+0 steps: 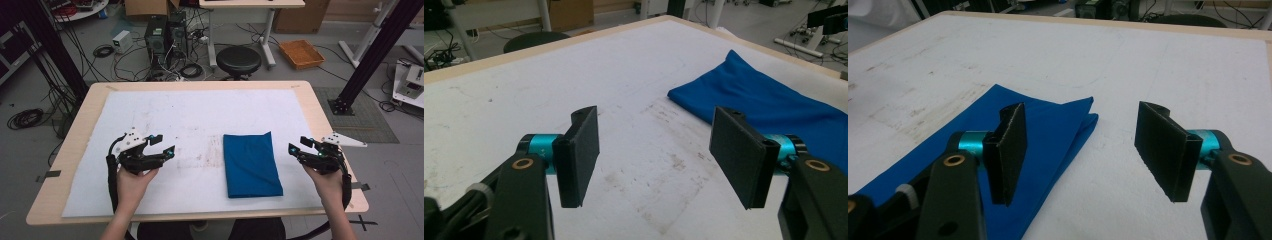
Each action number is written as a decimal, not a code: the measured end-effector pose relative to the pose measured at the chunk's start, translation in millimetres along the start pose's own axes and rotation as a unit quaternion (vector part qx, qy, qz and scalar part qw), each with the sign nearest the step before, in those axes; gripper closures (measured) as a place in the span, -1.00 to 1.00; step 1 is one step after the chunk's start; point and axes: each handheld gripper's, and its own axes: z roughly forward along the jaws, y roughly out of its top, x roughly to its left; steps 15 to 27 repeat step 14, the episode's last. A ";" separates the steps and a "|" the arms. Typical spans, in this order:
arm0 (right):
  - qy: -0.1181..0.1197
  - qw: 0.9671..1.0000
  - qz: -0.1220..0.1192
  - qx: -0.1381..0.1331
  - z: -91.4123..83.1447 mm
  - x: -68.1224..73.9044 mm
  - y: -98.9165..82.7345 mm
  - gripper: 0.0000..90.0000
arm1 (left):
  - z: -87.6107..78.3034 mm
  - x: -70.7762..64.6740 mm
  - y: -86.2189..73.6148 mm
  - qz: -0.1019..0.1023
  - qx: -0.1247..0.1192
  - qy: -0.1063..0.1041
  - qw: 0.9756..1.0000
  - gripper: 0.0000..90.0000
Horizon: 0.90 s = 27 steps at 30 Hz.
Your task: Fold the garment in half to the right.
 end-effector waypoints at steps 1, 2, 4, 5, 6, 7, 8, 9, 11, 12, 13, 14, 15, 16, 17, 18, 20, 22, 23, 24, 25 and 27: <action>0.001 1.000 0.000 0.000 0.3 -0.2 0.2 -0.17 | -0.4 -0.1 -0.3 -0.001 0.000 0.000 1.000 -0.19; 0.001 1.000 0.001 0.000 0.4 -0.5 0.3 -0.17 | -0.6 -0.2 -0.5 -0.002 0.001 0.001 1.000 -0.19; 0.000 1.000 0.002 0.001 0.7 -1.3 0.2 -0.18 | -1.0 0.1 -1.1 0.000 0.002 0.002 1.000 -0.19; 0.001 1.000 0.002 0.000 1.3 -1.9 0.1 -0.18 | -0.8 0.0 -1.4 0.000 0.002 0.002 1.000 -0.19; 0.000 1.000 0.004 0.002 1.7 -2.4 -0.2 -0.19 | -0.8 -0.1 -1.8 -0.001 0.002 0.003 1.000 -0.19; 0.000 1.000 0.005 0.003 2.4 -3.0 -0.3 -0.19 | -0.9 -0.5 -2.2 -0.003 0.003 0.003 1.000 -0.19; 0.000 1.000 0.005 0.003 3.1 -3.7 -0.5 -0.20 | -1.0 -0.3 -2.5 -0.003 0.004 0.003 1.000 -0.19; -0.001 1.000 0.006 0.004 3.6 -4.1 -0.5 -0.20 | -1.1 -0.3 -2.9 -0.004 0.004 0.005 1.000 -0.19; -0.002 1.000 0.006 0.004 4.9 -5.4 -0.9 -0.21 | -1.9 0.5 -3.4 -0.003 0.004 0.007 1.000 -0.19; -0.001 1.000 0.008 0.005 5.5 -5.7 -1.1 -0.21 | -2.4 1.1 -3.6 -0.004 0.005 0.007 1.000 -0.19; -0.002 1.000 0.008 0.006 6.3 -6.4 -1.3 -0.22 | -2.9 2.0 -3.8 -0.002 0.004 0.008 1.000 -0.20; -0.001 1.000 0.009 0.006 7.0 -7.1 -1.6 -0.23 | -3.4 2.4 -4.2 -0.006 0.003 0.010 1.000 -0.20; -0.001 1.000 0.009 0.006 7.0 -7.1 -1.6 -0.23 | -3.4 2.4 -4.2 -0.006 0.003 0.010 1.000 -0.20; -0.001 1.000 0.009 0.006 7.0 -7.1 -1.6 -0.23 | -3.4 2.4 -4.2 -0.006 0.003 0.010 1.000 -0.20; -0.001 1.000 0.009 0.006 7.0 -7.1 -1.6 -0.23 | -3.4 2.4 -4.2 -0.006 0.003 0.010 1.000 -0.20; -0.001 1.000 0.009 0.006 7.0 -7.1 -1.6 -0.23 | -3.4 2.4 -4.2 -0.006 0.003 0.010 1.000 -0.20; -0.001 1.000 0.009 0.006 7.0 -7.1 -1.6 -0.23 | -3.4 2.4 -4.2 -0.006 0.003 0.010 1.000 -0.20; -0.001 1.000 0.009 0.006 7.0 -7.1 -1.6 -0.23 | -3.4 2.4 -4.2 -0.006 0.003 0.010 1.000 -0.20; -0.001 1.000 0.009 0.006 7.0 -7.1 -1.6 -0.23 | -3.4 2.4 -4.2 -0.006 0.003 0.010 1.000 -0.20; -0.001 1.000 0.009 0.006 7.0 -7.1 -1.6 -0.23 | -3.4 2.4 -4.2 -0.006 0.003 0.010 1.000 -0.20; -0.001 1.000 0.009 0.006 7.0 -7.1 -1.6 -0.23 | -3.4 2.4 -4.2 -0.006 0.003 0.010 1.000 -0.20; -0.001 1.000 0.009 0.006 7.0 -7.1 -1.6 -0.23 | -3.4 2.4 -4.2 -0.006 0.003 0.010 1.000 -0.20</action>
